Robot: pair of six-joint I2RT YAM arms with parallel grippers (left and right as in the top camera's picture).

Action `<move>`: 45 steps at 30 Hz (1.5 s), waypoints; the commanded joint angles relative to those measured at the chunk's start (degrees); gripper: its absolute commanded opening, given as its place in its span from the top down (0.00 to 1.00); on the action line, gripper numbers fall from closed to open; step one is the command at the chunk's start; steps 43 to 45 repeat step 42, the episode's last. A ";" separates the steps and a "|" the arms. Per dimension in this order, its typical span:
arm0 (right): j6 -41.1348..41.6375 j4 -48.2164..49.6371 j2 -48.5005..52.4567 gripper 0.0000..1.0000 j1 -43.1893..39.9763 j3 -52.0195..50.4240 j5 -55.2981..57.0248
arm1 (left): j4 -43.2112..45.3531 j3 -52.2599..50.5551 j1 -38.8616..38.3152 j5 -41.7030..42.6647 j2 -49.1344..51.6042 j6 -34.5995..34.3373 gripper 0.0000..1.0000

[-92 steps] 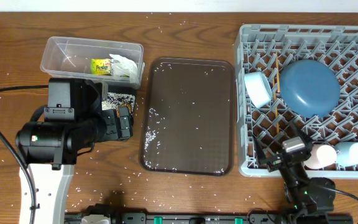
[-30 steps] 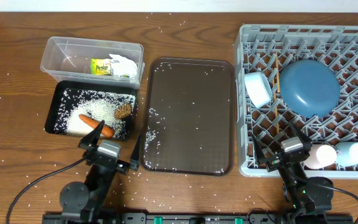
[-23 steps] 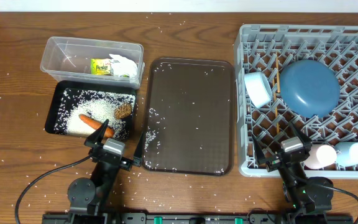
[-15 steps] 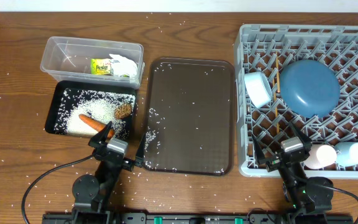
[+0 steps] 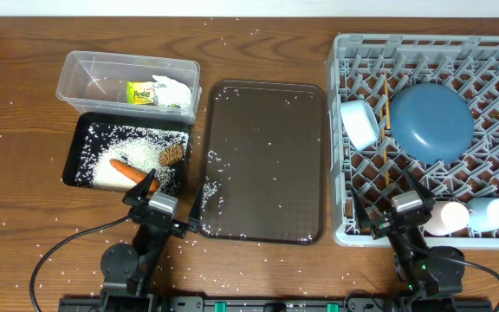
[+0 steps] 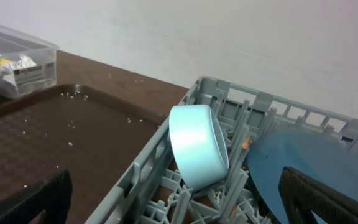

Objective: Sort waste into correct bins and load items into the dishwasher rack

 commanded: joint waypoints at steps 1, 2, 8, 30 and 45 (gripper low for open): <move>-0.37 -0.02 -0.24 0.01 -1.03 -0.26 0.17 | -1.18 -0.22 -0.17 -0.31 -0.35 0.35 0.02; -0.37 0.00 -0.24 0.01 -1.03 -0.26 0.17 | -1.88 -0.22 -0.17 -0.33 -0.35 0.35 0.02; -0.37 0.00 -0.24 0.01 -1.03 -0.26 0.17 | -4.33 -0.22 -0.17 -0.33 -0.20 0.35 0.02; -0.37 0.00 -0.24 0.01 -1.03 -0.26 0.17 | -4.35 -0.22 -0.17 -0.31 0.02 0.33 0.02; -0.37 0.00 -0.24 0.01 -1.03 -0.26 0.17 | -4.33 -0.22 -0.17 -0.31 0.02 0.35 0.02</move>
